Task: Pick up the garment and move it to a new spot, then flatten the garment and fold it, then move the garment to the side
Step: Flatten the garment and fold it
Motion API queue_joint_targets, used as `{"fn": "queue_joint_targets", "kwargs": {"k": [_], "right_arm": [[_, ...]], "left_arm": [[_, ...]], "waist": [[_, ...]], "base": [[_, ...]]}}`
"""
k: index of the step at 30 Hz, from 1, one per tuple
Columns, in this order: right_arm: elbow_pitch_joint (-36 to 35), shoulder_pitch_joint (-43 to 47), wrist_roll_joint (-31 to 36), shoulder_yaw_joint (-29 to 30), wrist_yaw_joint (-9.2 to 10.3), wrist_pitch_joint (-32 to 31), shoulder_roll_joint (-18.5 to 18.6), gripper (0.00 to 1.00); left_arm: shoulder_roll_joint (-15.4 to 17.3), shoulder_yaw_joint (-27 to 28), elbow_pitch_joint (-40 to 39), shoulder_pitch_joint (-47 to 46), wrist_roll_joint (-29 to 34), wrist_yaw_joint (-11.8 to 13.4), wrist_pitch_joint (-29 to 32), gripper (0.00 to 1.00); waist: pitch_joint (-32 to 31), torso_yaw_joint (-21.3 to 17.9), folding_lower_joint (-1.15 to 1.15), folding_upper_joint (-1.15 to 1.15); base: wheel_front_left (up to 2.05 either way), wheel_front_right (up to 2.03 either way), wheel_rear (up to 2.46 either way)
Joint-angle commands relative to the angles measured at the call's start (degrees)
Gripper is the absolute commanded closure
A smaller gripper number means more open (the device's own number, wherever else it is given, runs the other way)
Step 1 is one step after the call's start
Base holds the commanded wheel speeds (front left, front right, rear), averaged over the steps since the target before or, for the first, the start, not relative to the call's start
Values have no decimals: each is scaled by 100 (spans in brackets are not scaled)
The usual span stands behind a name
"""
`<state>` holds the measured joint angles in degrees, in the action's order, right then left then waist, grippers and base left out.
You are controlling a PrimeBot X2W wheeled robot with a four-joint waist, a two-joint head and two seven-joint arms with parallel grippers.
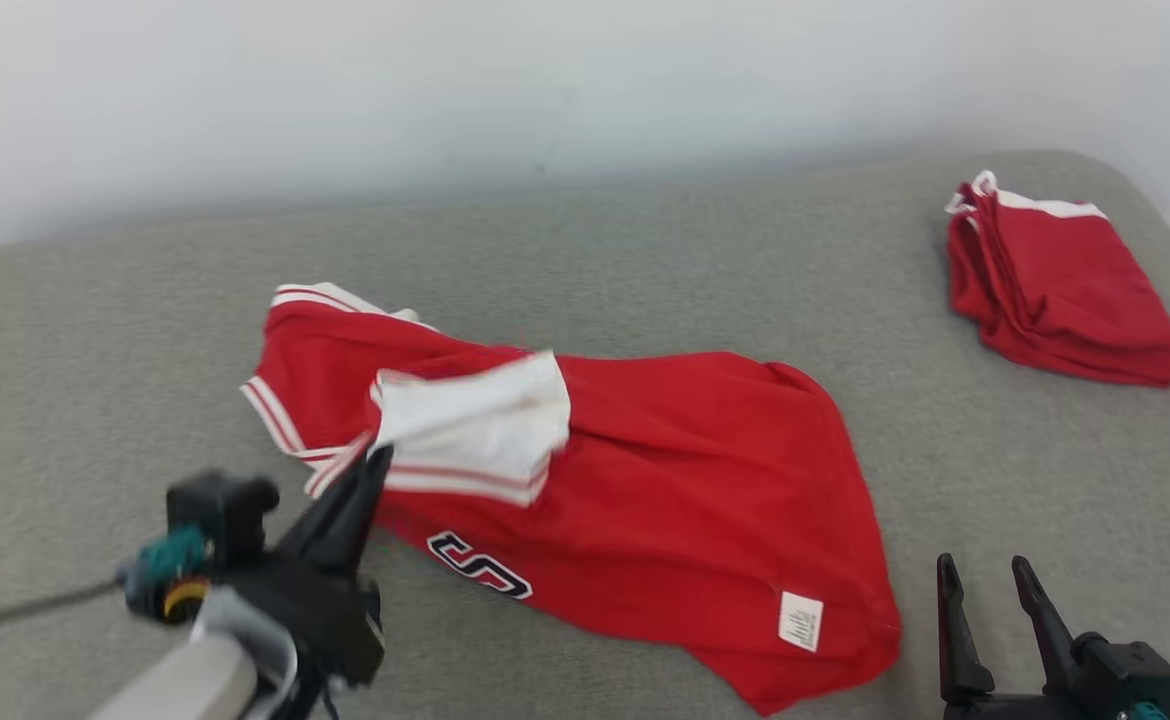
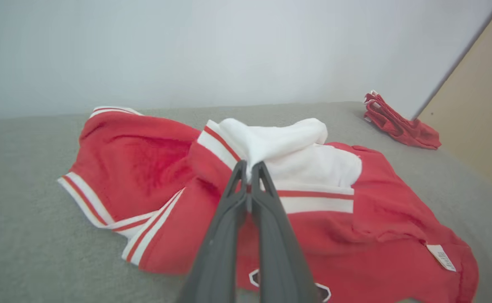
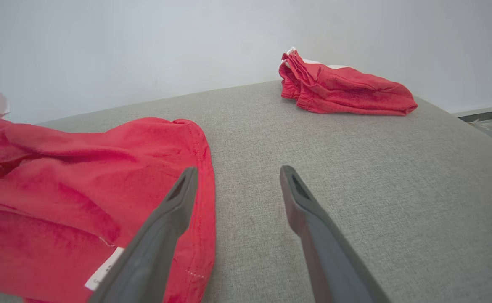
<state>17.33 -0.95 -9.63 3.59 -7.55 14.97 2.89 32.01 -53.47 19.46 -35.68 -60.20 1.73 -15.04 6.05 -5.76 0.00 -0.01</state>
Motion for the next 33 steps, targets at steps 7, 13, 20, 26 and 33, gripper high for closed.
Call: {"fn": "queue_joint_targets", "kwargs": {"k": [7, 13, 20, 26, 33], "right_arm": [[-88, 154, 76, 36, 15, -81, -1, 0], [-145, 232, 99, 27, 15, -158, -1, 0], [-225, 305, 120, 26, 15, -227, -1, 0], [-274, 353, 123, 56, 15, -257, -1, 0], [-279, 328, 72, -21, 15, -274, -1, 0]], "left_arm": [[-348, 1231, -775, 1879, 525, 222, -16, 100], [-833, 1975, -692, 2901, 884, 129, -16, 100], [-1247, 2658, -492, 3423, 1365, -57, -17, 0], [-1395, 3202, -835, 3476, 1963, -219, -17, 0], [-1423, 2973, -749, 3048, 2437, -404, -8, 0]], "waist": [[-266, 444, 0, 1], [-345, 506, 0, 1], [-426, 525, 0, 1], [-451, 549, 0, 1], [-437, 417, 0, 1]], "base": [[0, 0, 0], [0, 0, 0], [0, 0, 0], [0, 0, 0], [0, 0, 0]]}}
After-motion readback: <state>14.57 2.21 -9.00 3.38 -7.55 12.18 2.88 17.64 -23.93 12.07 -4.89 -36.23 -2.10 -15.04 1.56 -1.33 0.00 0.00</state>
